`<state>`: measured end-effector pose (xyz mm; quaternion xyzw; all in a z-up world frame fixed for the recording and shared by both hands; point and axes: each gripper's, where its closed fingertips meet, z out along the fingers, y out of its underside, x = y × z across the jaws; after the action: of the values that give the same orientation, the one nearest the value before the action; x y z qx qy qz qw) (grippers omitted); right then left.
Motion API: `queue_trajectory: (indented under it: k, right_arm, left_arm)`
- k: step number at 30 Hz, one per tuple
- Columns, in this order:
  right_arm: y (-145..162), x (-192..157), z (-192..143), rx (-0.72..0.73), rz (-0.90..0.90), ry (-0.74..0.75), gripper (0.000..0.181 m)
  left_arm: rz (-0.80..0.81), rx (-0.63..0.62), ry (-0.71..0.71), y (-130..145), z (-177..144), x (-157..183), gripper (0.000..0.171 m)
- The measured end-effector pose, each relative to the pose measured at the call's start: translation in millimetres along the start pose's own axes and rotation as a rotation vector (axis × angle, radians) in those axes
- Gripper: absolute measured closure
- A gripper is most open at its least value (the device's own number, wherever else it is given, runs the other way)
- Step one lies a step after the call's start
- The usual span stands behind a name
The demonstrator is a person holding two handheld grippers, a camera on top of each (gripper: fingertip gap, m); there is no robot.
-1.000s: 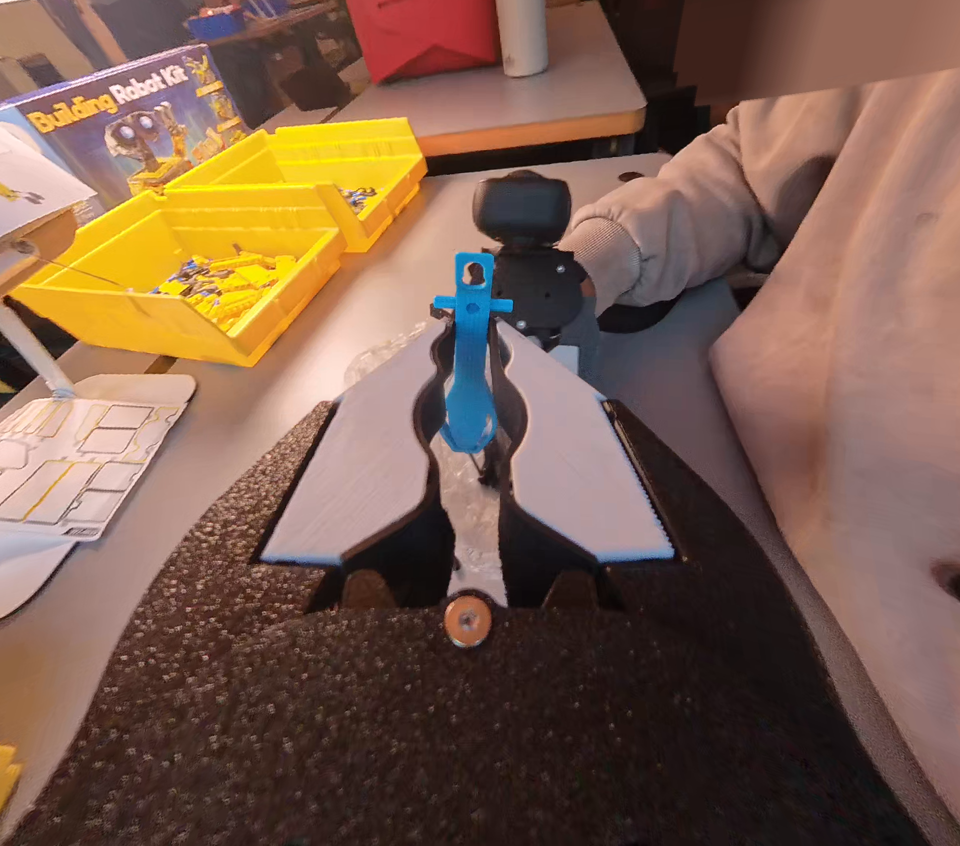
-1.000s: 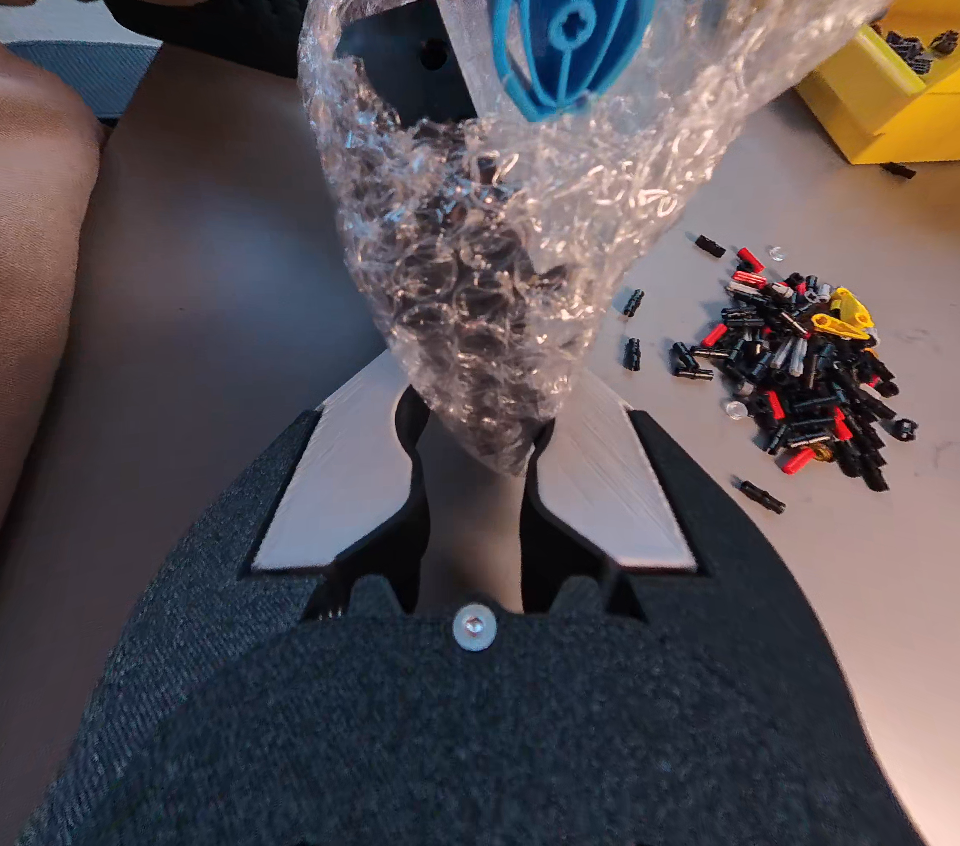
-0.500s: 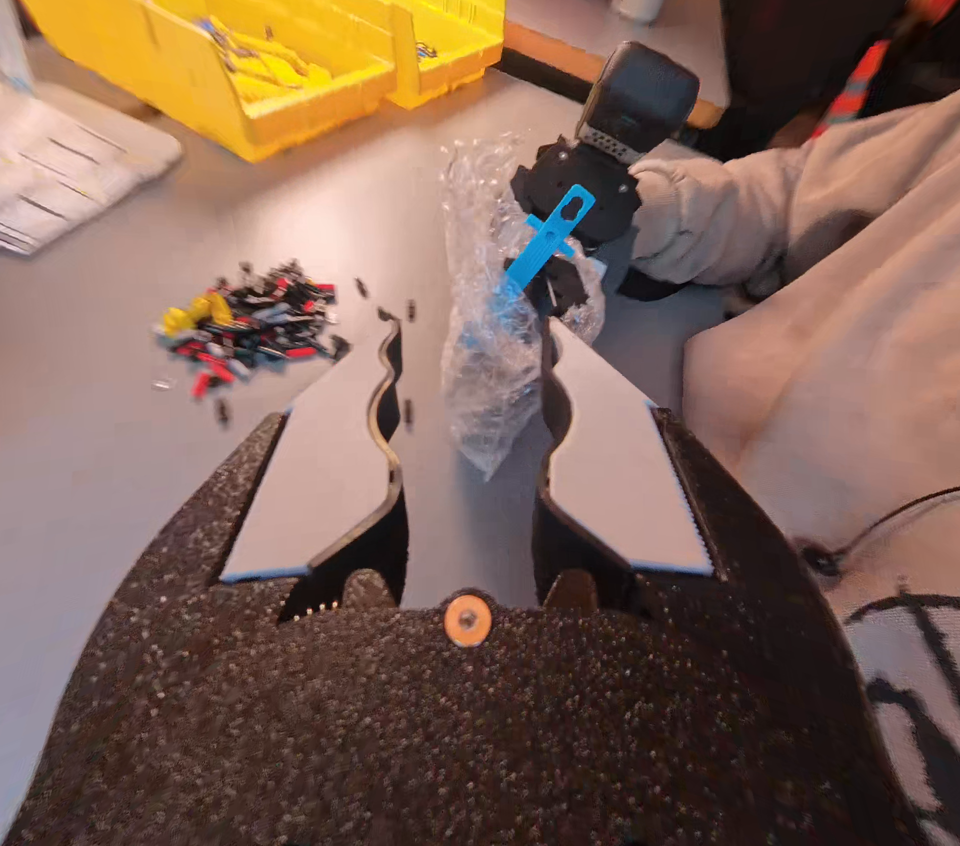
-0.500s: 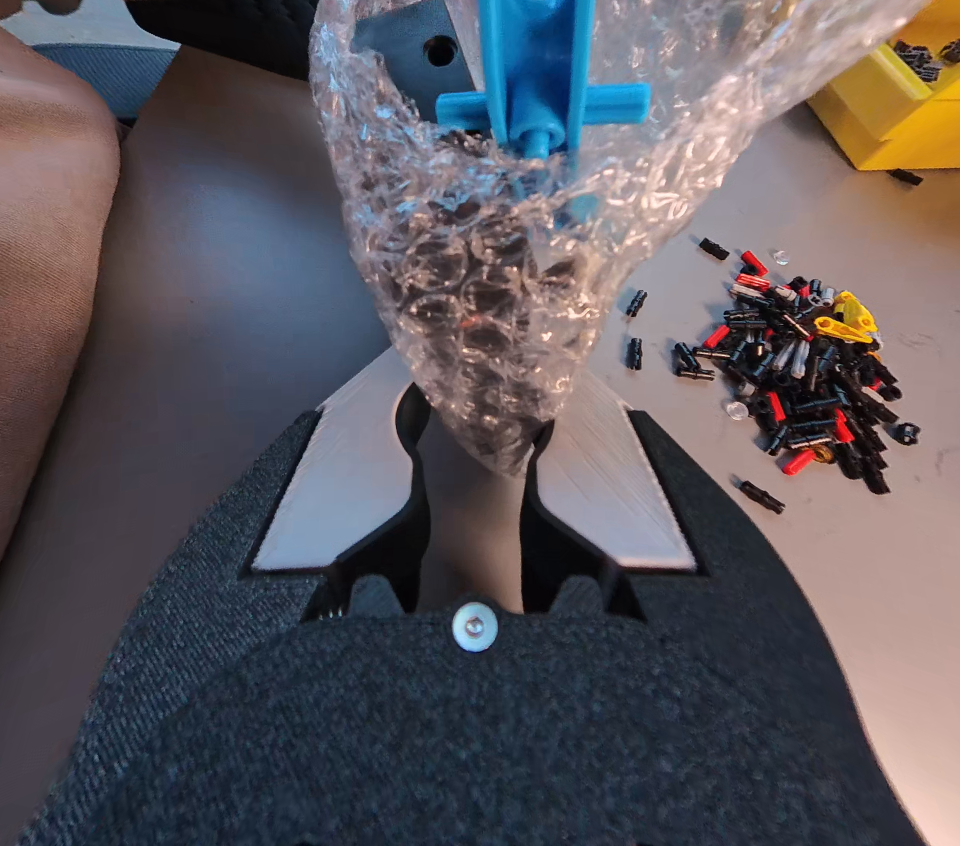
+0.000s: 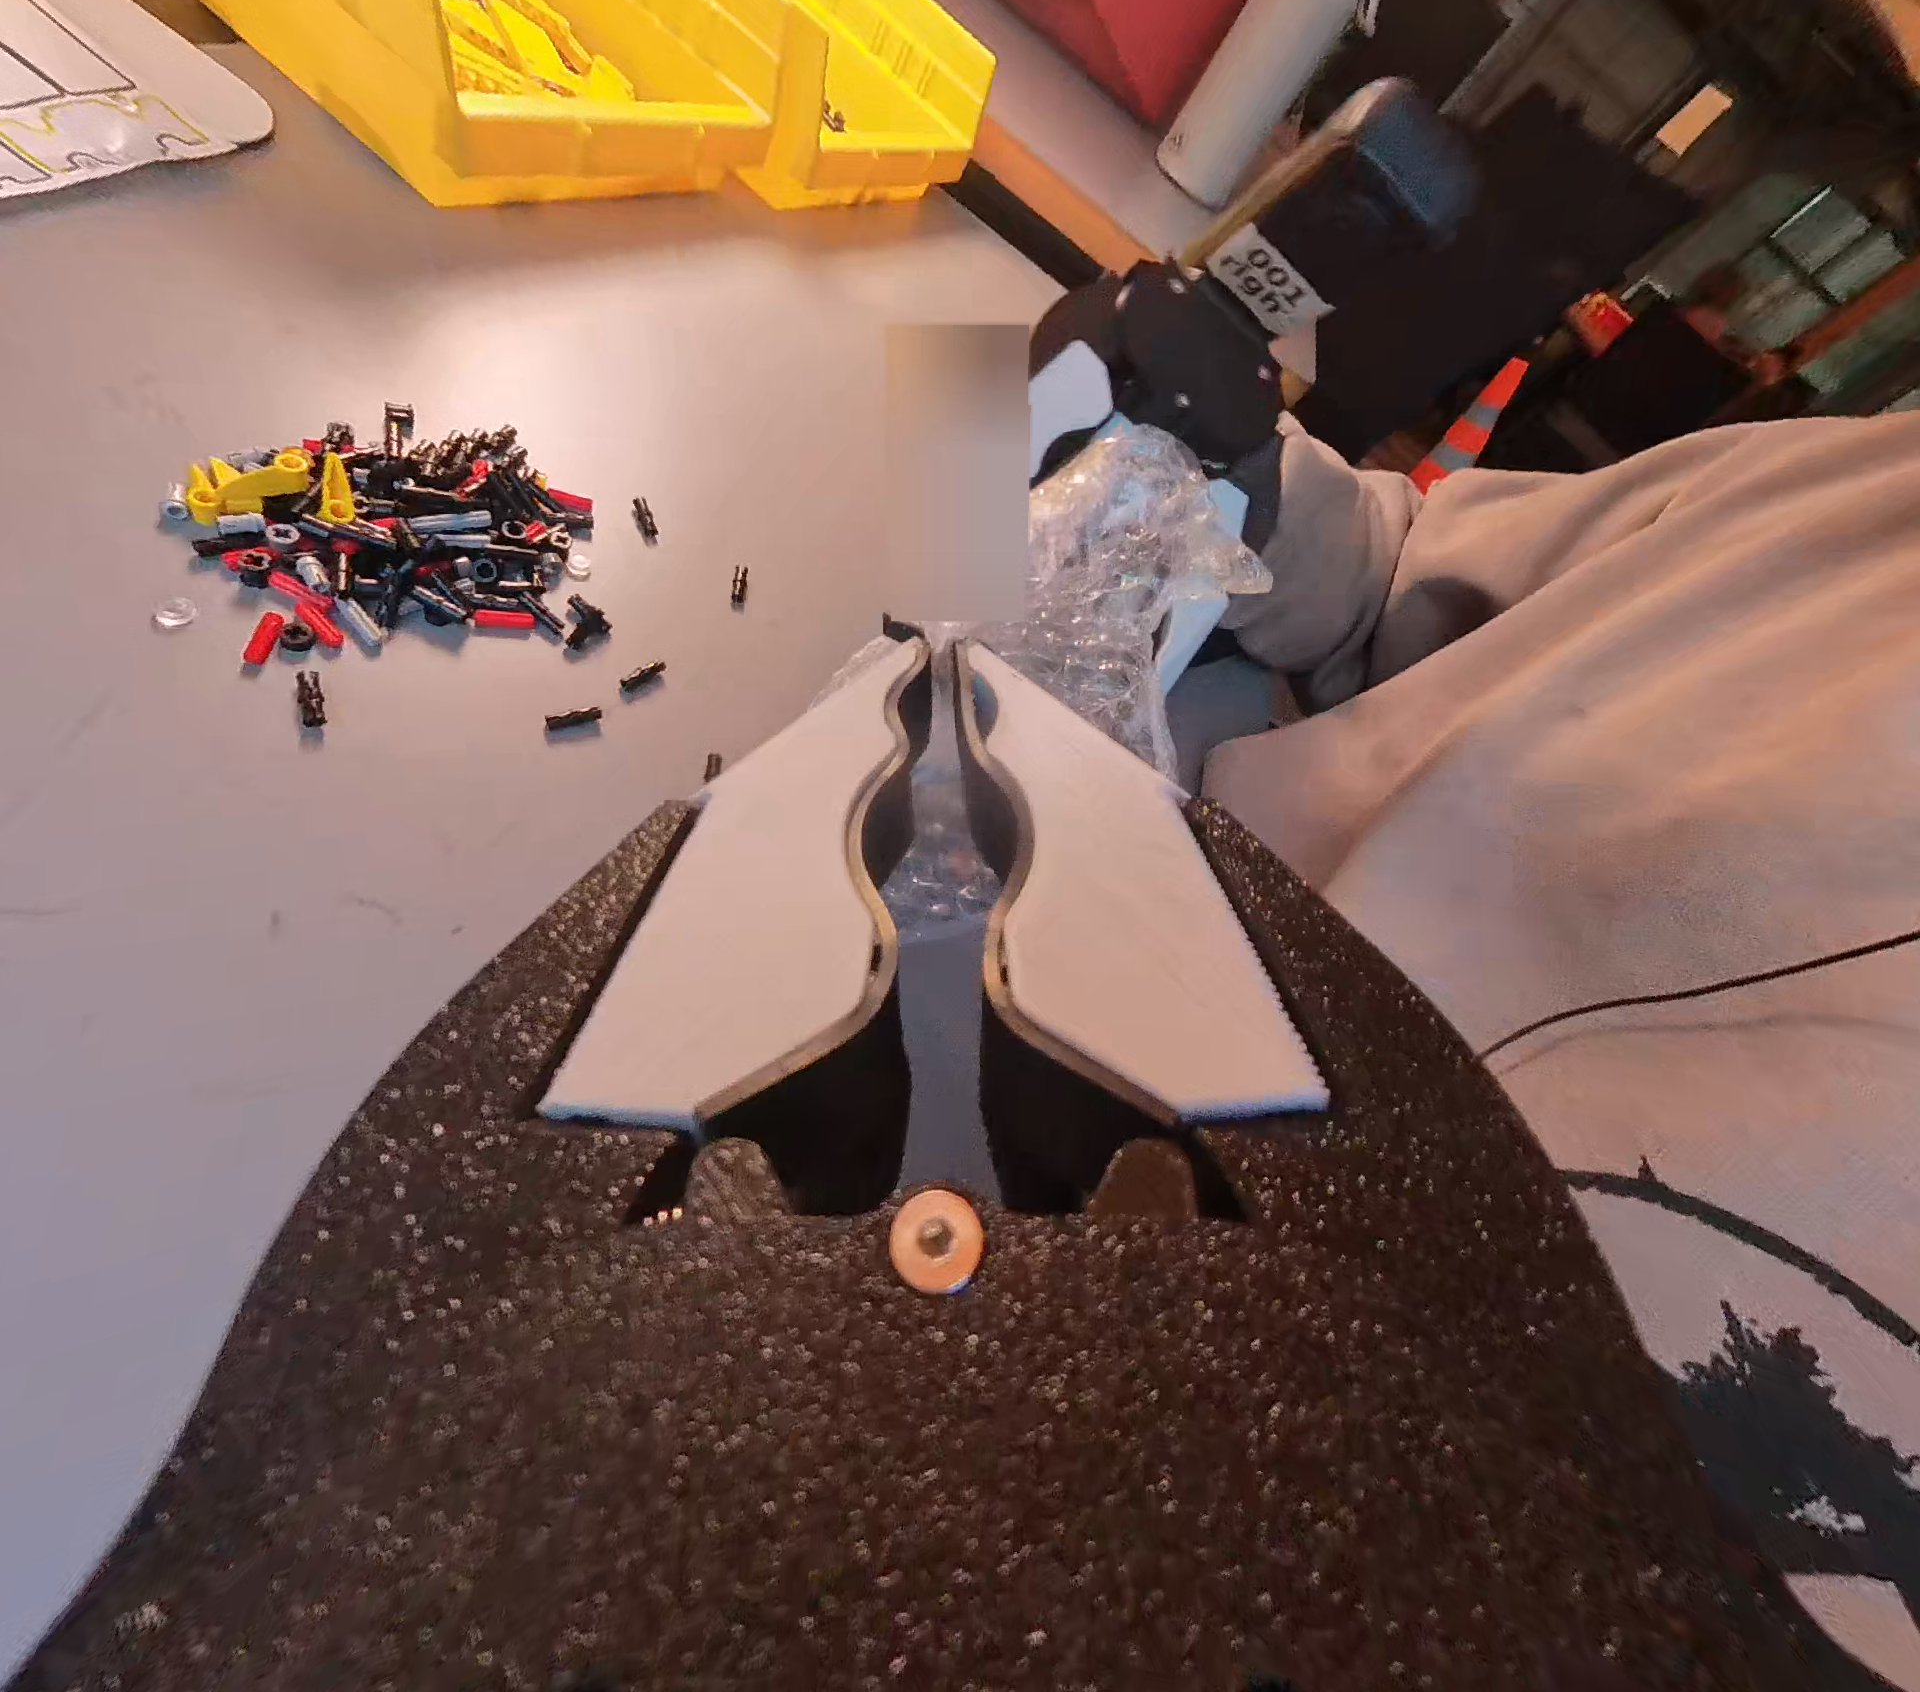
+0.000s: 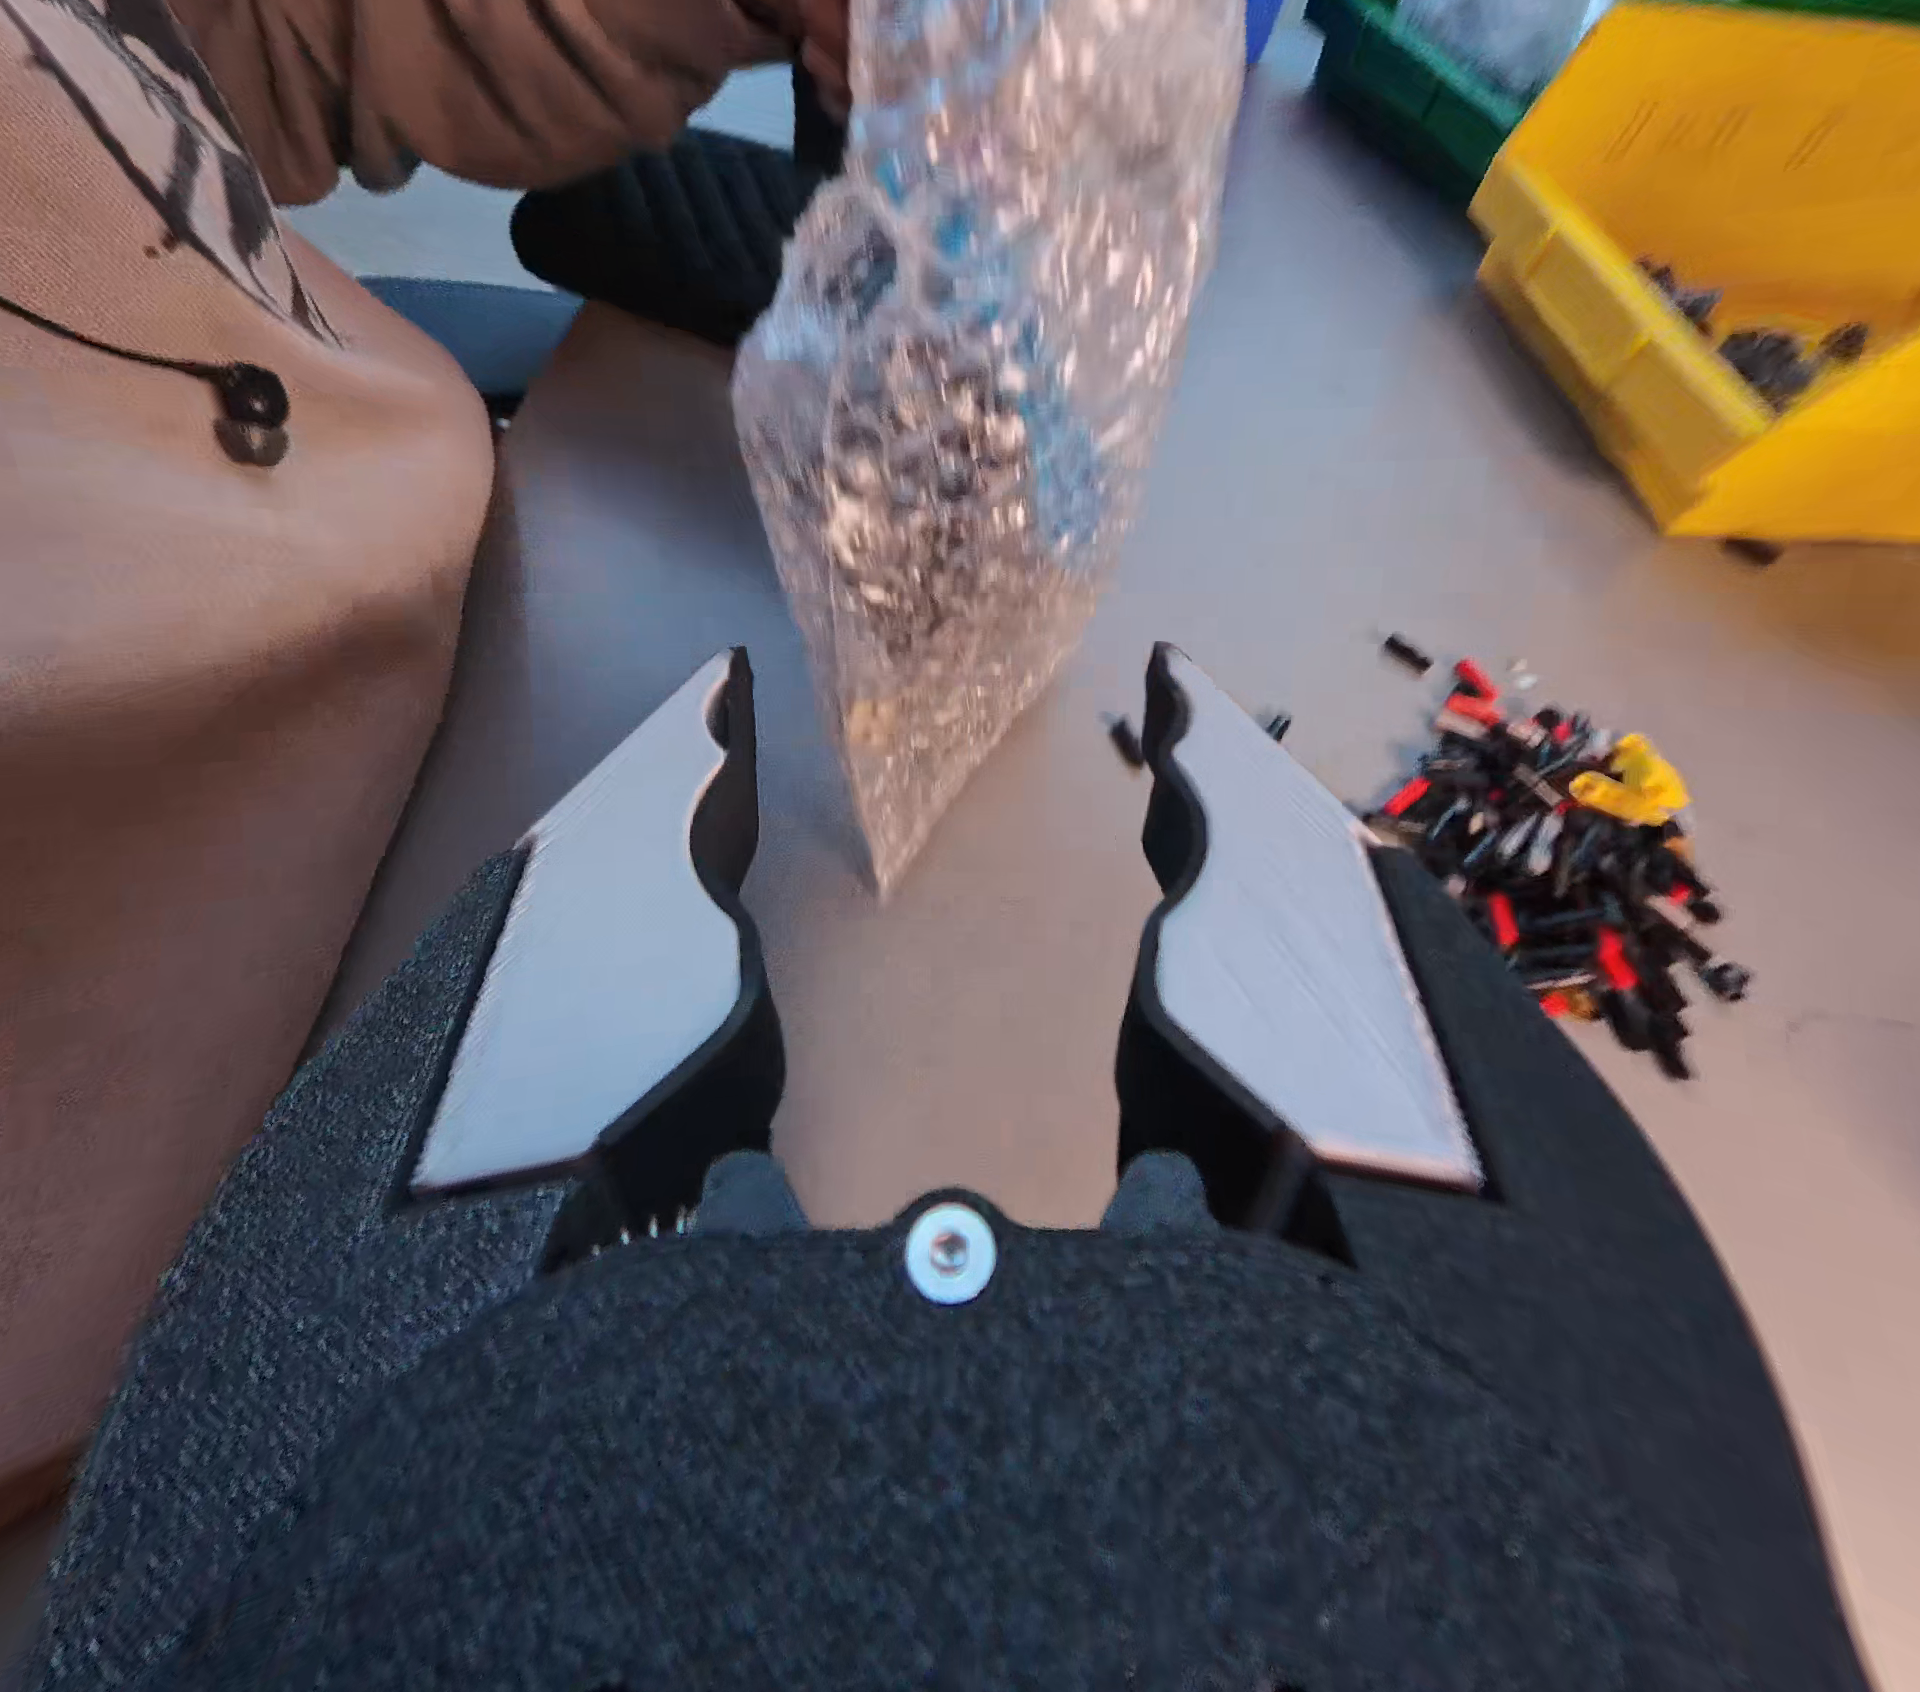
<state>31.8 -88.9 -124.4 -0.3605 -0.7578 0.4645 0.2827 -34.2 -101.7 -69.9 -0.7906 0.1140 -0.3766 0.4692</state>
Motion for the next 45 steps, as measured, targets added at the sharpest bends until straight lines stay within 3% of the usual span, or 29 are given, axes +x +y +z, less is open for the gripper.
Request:
queue_trajectory:
  k: [5,8,12,14,16,18,21,24,27,31,33,34,35,37,40,42,44,45]
  right_arm:
    - [-44,2,-8,0.067,-0.108,0.154,0.107]
    - [-43,-2,5,0.007,-0.057,0.21,0.09]
    - [-35,-4,33,0.005,0.04,0.315,0.089]
    - [-28,-6,40,-0.021,0.049,0.312,0.12]
    - [-28,-2,32,-0.013,0.06,0.295,0.137]
    - [-28,5,16,0.017,0.094,0.242,0.146]
    - [-38,-4,-9,0.123,0.291,-0.002,0.15]
    - [-31,14,-23,0.167,0.392,0.018,0.137]
    - [-34,10,-29,0.202,0.367,0.029,0.115]
    - [-21,5,-11,0.043,0.164,0.149,0.08]
    - [-16,8,5,-0.001,0.13,0.159,0.072]
    - [-16,10,12,0.005,0.128,0.149,0.077]
    - [-15,13,16,0.016,0.129,0.136,0.094]
    - [-17,10,19,0.07,0.153,0.035,0.14]
    - [-16,13,17,0.133,0.282,-0.034,0.147]
    - [-16,14,16,0.176,0.351,-0.065,0.148]
    - [-18,8,19,0.197,0.358,-0.109,0.149]
    - [-19,4,21,0.2,0.351,-0.126,0.149]
  left_arm:
    - [-0.043,0.023,-0.032,-1,6,-2,0.17]
    - [-0.103,0.067,-0.004,-7,5,2,0.17]
    - [-0.129,0.068,0.028,-3,16,10,0.17]
    - [-0.124,0.073,0.048,-4,17,16,0.17]
    - [-0.08,0.08,-0.007,-6,8,6,0.17]
    - [-0.096,0.083,0.005,-4,-1,4,0.17]
    - [-0.123,0.066,0.05,10,0,10,0.17]
    - [-0.171,0.09,0.093,15,3,13,0.17]
    - [-0.209,0.127,0.103,14,2,8,0.169]
    - [-0.208,0.14,0.141,12,1,7,0.169]
    - [-0.184,0.138,0.174,9,2,11,0.165]
    - [-0.149,0.135,0.198,8,2,15,0.162]
    - [-0.092,0.126,0.217,8,0,19,0.157]
    - [0.076,0.152,0.239,7,-7,25,0.136]
    - [0.211,0.221,0.223,11,-14,25,0.096]
    - [0.23,0.083,0.159,35,7,14,0.078]
    - [0.232,0.038,0.168,41,31,17,0.08]
    - [0.217,0.057,0.189,36,39,20,0.094]
